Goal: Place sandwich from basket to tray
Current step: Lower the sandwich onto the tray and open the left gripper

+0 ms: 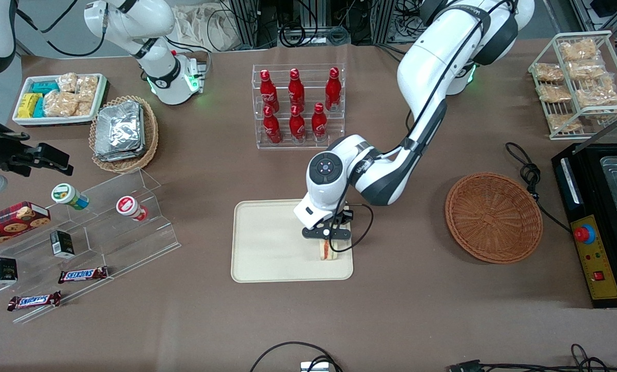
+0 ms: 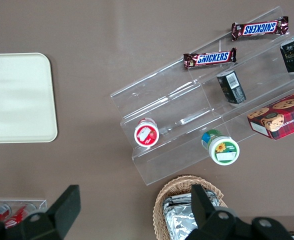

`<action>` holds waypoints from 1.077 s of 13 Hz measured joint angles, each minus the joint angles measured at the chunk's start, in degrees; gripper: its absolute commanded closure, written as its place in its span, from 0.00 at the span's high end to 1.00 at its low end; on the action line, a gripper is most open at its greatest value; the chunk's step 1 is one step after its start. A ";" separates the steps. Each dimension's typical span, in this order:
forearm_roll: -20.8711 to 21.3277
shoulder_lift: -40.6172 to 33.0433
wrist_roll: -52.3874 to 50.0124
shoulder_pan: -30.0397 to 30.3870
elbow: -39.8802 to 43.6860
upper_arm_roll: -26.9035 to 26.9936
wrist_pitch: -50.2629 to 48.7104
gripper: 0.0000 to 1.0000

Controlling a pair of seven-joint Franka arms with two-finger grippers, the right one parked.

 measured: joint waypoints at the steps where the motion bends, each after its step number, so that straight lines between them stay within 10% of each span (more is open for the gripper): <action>1: 0.26 0.45 -0.03 0.00 0.01 0.02 0.79 0.22; 7: 0.96 2.52 -0.51 -1.70 0.03 0.04 1.87 0.31; 11: 1.03 2.75 -1.00 -1.92 0.06 0.21 2.26 0.91; 14: 1.52 2.76 -4.18 -1.92 0.07 0.28 2.36 1.00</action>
